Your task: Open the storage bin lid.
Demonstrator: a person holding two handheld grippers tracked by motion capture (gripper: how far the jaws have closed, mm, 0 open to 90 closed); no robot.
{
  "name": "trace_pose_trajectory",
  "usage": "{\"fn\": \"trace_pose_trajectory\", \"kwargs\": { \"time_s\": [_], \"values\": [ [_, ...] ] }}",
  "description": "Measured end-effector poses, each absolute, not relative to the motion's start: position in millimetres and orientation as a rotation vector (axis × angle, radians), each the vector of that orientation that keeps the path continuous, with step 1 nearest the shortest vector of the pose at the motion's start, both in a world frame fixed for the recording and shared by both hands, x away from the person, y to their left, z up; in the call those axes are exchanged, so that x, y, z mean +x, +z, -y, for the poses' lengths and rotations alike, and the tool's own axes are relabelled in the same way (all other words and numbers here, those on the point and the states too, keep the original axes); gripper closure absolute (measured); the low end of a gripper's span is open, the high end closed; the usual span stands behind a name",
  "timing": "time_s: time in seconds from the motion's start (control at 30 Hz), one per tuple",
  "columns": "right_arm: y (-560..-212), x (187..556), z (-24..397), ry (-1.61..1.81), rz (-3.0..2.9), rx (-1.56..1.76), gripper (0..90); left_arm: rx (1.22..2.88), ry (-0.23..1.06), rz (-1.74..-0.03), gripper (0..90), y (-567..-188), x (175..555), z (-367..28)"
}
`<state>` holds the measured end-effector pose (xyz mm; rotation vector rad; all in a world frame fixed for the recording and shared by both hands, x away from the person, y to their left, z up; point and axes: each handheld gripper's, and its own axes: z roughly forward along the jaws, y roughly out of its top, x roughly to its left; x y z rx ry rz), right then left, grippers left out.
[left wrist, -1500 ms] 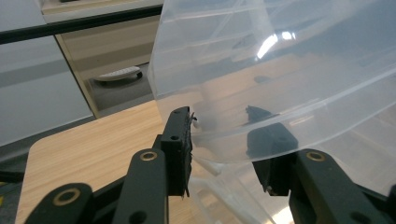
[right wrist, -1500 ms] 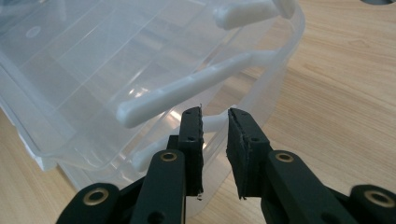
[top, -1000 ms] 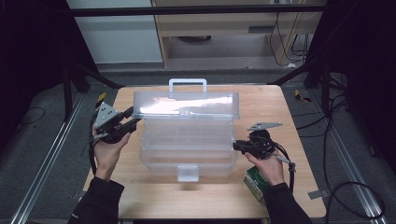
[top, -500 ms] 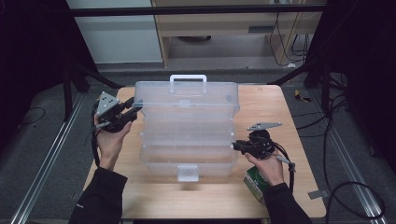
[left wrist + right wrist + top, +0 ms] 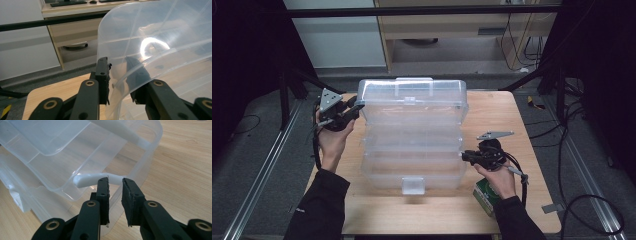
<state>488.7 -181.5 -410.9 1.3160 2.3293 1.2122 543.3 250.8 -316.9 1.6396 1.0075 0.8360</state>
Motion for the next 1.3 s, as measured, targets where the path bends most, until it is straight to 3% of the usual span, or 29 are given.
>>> {"fn": "trace_pose_trajectory", "kwargs": {
  "time_s": [1.3],
  "values": [
    [-411.6, 488.9, 181.0, 1.212, -2.325, 1.318, 75.3, 1.652, 0.894, -1.113, 81.1, -308.7, 608.9, -237.6]
  ]
}}
